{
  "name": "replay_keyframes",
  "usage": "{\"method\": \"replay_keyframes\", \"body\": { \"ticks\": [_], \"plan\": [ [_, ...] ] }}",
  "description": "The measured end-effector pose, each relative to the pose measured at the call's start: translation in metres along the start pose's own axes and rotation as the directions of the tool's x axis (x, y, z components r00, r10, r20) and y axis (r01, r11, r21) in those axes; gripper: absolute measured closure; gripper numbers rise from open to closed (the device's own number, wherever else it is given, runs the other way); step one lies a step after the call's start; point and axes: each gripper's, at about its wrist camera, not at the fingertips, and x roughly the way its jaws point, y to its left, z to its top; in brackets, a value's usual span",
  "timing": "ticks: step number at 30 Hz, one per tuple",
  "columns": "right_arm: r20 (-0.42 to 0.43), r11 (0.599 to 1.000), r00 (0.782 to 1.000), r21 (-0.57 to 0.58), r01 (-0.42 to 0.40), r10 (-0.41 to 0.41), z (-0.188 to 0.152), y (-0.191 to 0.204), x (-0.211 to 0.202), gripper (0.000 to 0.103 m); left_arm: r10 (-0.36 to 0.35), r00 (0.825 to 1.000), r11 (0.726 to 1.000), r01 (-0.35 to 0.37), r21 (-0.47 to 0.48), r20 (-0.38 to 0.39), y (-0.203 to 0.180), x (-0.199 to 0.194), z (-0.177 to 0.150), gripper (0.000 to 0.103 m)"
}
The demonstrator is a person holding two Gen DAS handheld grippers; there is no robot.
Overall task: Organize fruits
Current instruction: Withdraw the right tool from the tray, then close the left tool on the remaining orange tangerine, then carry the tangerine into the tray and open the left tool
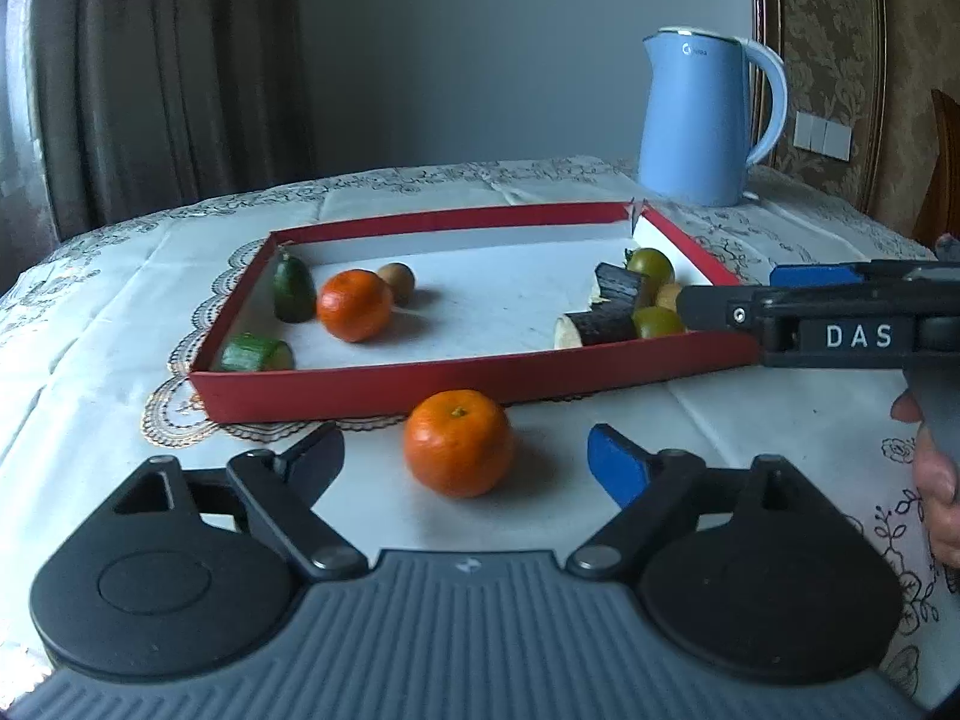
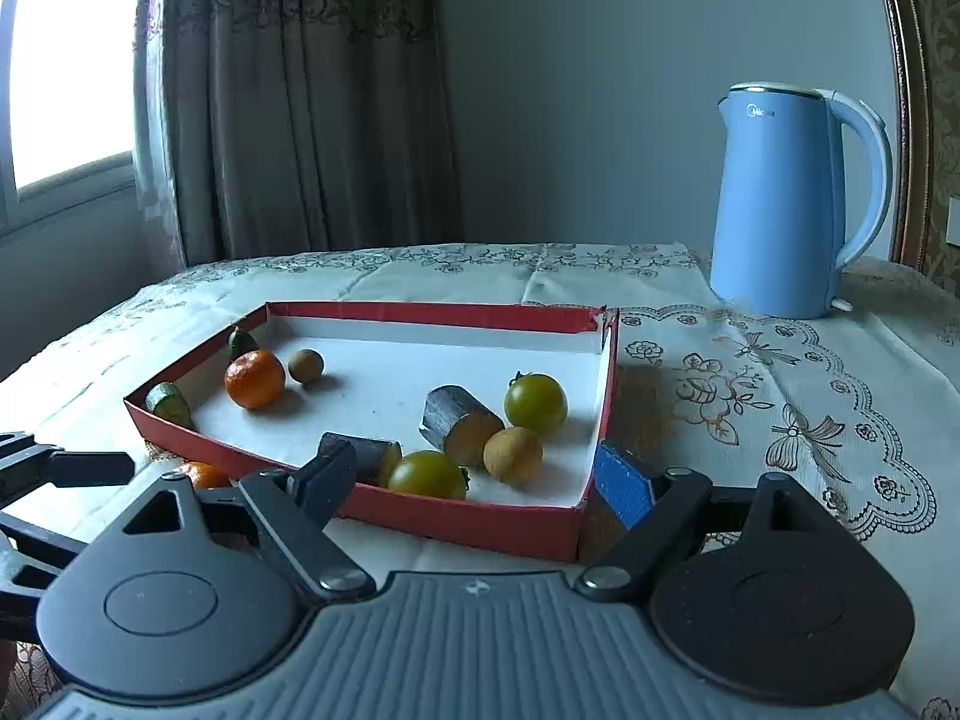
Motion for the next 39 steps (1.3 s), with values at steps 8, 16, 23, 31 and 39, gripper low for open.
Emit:
{"method": "replay_keyframes", "body": {
  "ticks": [8,16,23,31,39],
  "plan": [
    [0.004,0.999,0.999,-0.007,0.032,-0.032,-0.002,0.001,0.001,0.017,0.015,0.999,1.0,-0.014,0.011,-0.041,-0.006,0.011,0.0,0.051],
    [0.016,0.999,0.999,-0.011,0.049,-0.049,-0.002,0.002,0.0,0.017,0.036,0.998,0.999,-0.037,-0.012,-0.044,-0.001,0.014,0.001,0.064],
    [0.0,0.999,0.999,-0.013,0.05,-0.05,-0.003,0.002,0.003,0.017,0.031,0.999,0.999,-0.032,-0.028,-0.038,0.001,0.009,0.003,0.064],
    [-0.031,0.998,0.997,-0.023,0.066,-0.067,-0.006,0.003,0.009,0.017,0.03,1.0,0.999,-0.03,-0.04,0.001,0.006,-0.004,0.012,0.064],
    [-0.034,0.997,0.998,-0.04,0.059,-0.06,-0.007,0.006,0.009,0.017,0.035,0.998,0.999,-0.033,-0.041,0.047,0.008,-0.006,0.034,0.064]
  ]
}}
